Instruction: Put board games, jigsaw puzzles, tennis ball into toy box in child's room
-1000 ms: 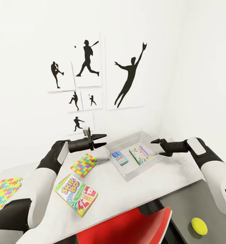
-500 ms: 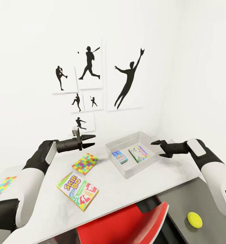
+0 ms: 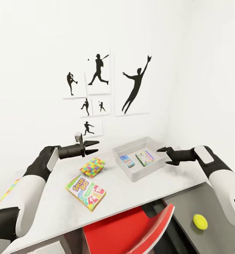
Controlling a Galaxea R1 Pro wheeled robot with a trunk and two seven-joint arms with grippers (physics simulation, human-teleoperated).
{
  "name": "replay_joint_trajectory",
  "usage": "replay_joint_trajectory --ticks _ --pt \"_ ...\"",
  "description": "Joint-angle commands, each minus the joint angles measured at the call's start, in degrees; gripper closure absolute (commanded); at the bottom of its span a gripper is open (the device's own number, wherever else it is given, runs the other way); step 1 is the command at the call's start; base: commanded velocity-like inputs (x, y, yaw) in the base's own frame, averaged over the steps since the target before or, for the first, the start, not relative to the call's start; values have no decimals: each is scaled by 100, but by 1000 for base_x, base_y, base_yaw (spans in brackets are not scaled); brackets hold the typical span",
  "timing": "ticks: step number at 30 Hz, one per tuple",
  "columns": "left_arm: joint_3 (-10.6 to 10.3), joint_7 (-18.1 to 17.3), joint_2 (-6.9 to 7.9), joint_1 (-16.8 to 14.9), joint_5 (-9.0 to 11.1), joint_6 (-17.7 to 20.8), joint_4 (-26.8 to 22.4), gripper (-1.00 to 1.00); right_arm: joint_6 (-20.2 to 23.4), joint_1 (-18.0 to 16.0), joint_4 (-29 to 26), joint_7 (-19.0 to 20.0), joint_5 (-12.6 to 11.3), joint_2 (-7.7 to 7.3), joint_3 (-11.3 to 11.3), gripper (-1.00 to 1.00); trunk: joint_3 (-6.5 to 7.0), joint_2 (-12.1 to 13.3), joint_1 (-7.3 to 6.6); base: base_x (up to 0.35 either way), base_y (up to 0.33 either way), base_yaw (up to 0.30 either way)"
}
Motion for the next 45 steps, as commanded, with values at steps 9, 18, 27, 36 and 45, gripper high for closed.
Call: replay_joint_trajectory --ticks 9,18,27,36,45 --pt "4 -3 19 12 -5 24 10 -100 14 112 11 41 13 -10 -137 -100 -7 -7 -1 -135 99 3" --pt "4 0 37 67 -14 22 10 -100 14 218 -8 23 40 -205 -370 -100 -7 -7 -1 -4 3 0" --pt "-2 31 38 78 -22 5 10 -100 14 319 -18 34 51 -284 -381 -100 36 -7 -1 -2 1 5" --pt "3 42 45 105 -47 -1 10 -100 14 323 -17 22 61 -283 -380 -100 104 -7 -1 -13 9 171" --pt "4 42 47 107 -77 -4 9 -100 14 323 -19 16 70 -276 -371 -100 160 -7 -1 -90 52 232"
